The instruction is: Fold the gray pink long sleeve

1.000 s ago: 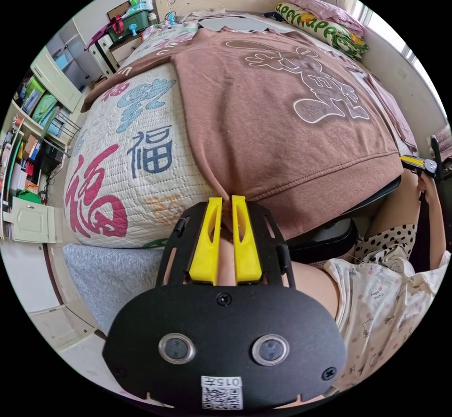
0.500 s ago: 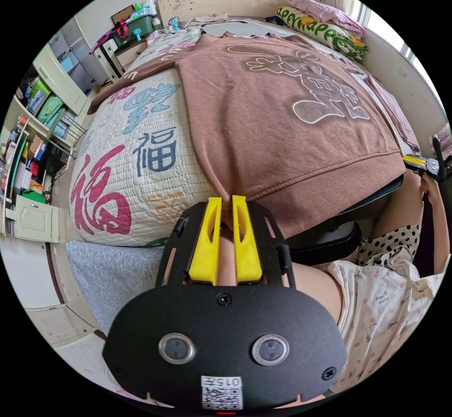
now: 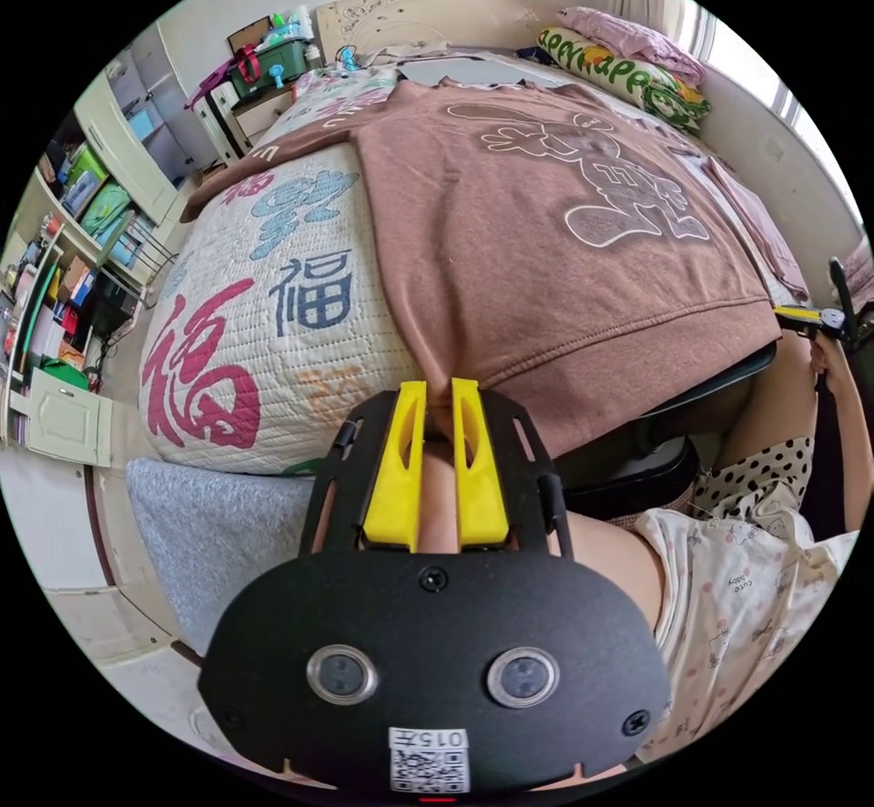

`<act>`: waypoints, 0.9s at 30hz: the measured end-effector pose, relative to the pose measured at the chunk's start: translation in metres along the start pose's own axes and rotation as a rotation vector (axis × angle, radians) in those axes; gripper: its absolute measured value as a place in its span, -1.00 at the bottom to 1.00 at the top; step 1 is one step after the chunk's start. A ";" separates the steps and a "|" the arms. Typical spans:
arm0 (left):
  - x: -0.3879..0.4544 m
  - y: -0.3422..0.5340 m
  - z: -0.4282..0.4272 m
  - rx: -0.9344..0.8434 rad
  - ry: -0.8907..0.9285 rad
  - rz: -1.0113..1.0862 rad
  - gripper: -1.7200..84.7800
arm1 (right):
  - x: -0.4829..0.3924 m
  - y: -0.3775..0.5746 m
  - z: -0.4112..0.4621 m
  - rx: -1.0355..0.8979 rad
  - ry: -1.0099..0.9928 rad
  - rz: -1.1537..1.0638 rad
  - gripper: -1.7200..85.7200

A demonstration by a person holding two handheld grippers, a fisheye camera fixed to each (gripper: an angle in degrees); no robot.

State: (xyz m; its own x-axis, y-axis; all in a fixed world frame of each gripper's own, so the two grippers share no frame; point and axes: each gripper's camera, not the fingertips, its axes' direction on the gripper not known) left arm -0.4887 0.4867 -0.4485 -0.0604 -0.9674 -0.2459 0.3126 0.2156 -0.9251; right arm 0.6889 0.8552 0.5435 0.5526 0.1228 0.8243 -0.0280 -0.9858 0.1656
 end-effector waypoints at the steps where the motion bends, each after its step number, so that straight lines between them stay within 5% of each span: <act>1: -0.006 0.003 -0.003 0.005 0.009 -0.006 -0.83 | 0.002 0.001 0.001 0.001 -0.007 0.003 -0.88; 15: -0.026 0.038 -0.026 0.023 -0.090 0.044 -0.86 | 0.010 0.022 0.006 0.006 -0.051 0.021 -0.87; 27: -0.117 0.092 -0.046 0.053 0.084 -0.091 -0.95 | 0.002 0.065 -0.003 0.026 -0.080 0.047 -0.89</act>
State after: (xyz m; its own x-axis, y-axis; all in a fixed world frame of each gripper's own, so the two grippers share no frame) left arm -0.4963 0.6256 -0.5182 -0.1698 -0.9676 -0.1869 0.3520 0.1176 -0.9286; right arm 0.6854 0.7914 0.5573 0.6162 0.0680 0.7847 -0.0339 -0.9930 0.1127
